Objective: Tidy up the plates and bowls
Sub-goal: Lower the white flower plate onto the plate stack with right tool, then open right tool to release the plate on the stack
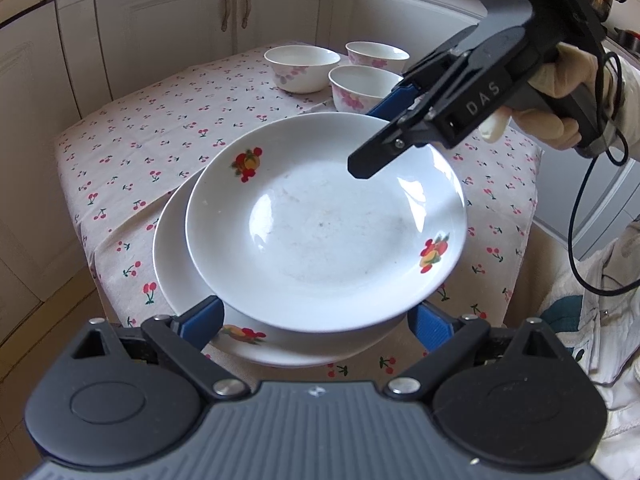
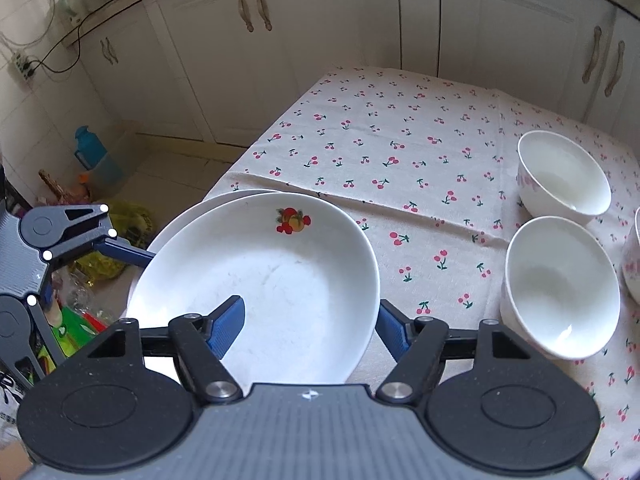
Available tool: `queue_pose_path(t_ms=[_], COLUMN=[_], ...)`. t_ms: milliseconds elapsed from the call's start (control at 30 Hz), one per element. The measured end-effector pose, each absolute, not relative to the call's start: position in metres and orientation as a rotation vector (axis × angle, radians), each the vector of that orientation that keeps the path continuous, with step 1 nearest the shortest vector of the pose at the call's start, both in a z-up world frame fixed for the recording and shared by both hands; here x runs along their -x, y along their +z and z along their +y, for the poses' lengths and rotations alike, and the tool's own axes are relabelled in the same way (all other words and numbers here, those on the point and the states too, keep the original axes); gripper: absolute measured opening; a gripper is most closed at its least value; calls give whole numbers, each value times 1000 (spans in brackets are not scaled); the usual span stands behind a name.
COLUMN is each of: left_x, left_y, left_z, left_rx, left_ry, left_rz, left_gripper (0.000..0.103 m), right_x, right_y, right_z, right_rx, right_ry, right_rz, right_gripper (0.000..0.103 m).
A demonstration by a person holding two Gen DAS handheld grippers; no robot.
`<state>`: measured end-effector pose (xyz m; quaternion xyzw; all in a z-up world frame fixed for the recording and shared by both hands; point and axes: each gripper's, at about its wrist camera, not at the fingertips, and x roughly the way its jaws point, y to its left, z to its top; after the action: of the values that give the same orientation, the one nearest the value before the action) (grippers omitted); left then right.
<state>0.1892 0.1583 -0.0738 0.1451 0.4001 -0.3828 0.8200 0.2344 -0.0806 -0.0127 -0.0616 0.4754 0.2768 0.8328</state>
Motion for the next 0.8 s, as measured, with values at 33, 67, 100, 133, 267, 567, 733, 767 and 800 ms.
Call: queue_pose_path(t_ms=[33, 67, 100, 133, 267, 567, 733, 767, 800], left_x=[-189, -188, -188, -187, -187, -180, -178, -177, -175], left_y=[-74, -74, -73, -73, -73, -70, -68, -67, -65], left_z=[158, 158, 158, 158, 159, 160, 165, 165, 165], left_rx=[-308, -306, -305, -306, -305, -310, -259, -254, -250], left_ry=[-811, -807, -805, -802, -798, -805, -784, -775, -767], left_rz=[852, 852, 852, 852, 848, 822, 800, 792, 784], left_gripper=[98, 98, 98, 98, 98, 99, 100, 100, 100], right_x=[-234, -234, -234, -234, -235, -235, -227, -225, -224], right_y=[-13, -13, -13, -13, -13, -14, -7, -6, -5], right_z=[-80, -80, -80, -80, -80, -73, -78, -79, -80], right_rx=[136, 140, 143, 145, 143, 170, 192, 199, 203], right_ry=[588, 590, 591, 593, 598, 592, 613, 610, 610], right_rz=[1004, 1002, 1001, 1001, 1003, 988, 937, 926, 919], right_gripper=[76, 76, 76, 76, 76, 76, 85, 86, 88])
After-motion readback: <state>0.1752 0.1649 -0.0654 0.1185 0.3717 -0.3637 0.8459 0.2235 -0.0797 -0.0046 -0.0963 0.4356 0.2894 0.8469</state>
